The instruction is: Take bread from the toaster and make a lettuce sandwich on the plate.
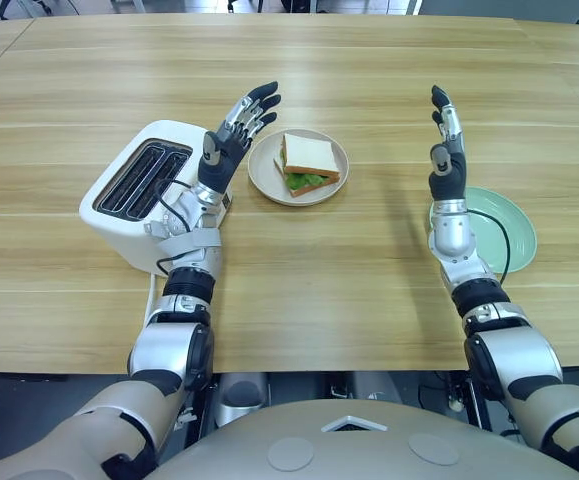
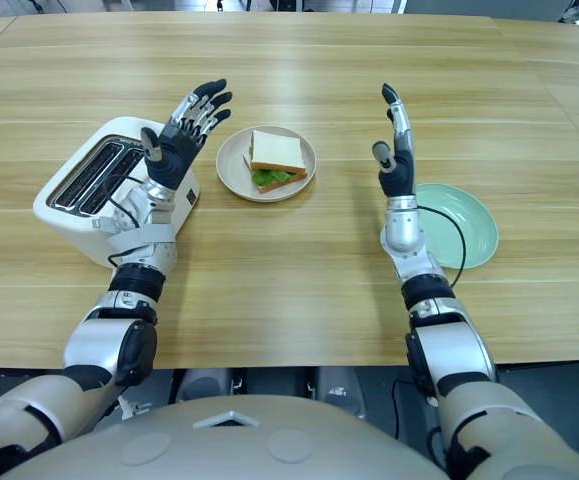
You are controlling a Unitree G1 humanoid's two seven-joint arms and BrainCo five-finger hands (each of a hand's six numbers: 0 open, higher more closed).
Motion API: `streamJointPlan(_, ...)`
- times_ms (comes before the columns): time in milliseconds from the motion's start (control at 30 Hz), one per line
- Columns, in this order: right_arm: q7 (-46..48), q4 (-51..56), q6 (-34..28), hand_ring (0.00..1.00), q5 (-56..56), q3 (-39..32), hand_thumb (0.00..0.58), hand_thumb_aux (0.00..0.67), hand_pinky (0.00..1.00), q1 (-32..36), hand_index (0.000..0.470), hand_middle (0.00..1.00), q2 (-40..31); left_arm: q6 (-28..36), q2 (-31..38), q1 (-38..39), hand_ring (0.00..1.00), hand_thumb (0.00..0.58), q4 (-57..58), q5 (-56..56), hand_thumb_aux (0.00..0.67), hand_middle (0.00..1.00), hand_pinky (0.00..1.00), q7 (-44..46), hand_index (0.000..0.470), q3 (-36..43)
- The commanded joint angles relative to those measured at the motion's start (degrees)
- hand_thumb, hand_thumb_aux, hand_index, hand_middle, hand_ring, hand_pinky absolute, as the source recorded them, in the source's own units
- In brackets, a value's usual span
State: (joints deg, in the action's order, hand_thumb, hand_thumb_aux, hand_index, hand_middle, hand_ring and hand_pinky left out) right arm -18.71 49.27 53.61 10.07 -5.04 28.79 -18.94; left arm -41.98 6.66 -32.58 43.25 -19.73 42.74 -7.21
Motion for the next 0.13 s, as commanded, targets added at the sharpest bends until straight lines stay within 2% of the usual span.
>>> streamJointPlan(33,3.5,-3.6,-1.3,0.00,-1.6,1.9,0.000,0.000,0.00,-1.2,0.000,0.00,0.0,5.0,0.3,-0.6,0.00,0.000,0.5,-3.0,0.000,0.00,0.00,0.9,0.000,-1.8)
streamJointPlan(133,5.1,-4.6,-1.7,0.00,-1.8,2.8,0.000,0.000,0.00,-1.6,0.000,0.00,0.2,5.0,0.1,-0.7,0.00,0.000,0.8,-2.2,0.000,0.00,0.00,1.3,0.000,-1.6)
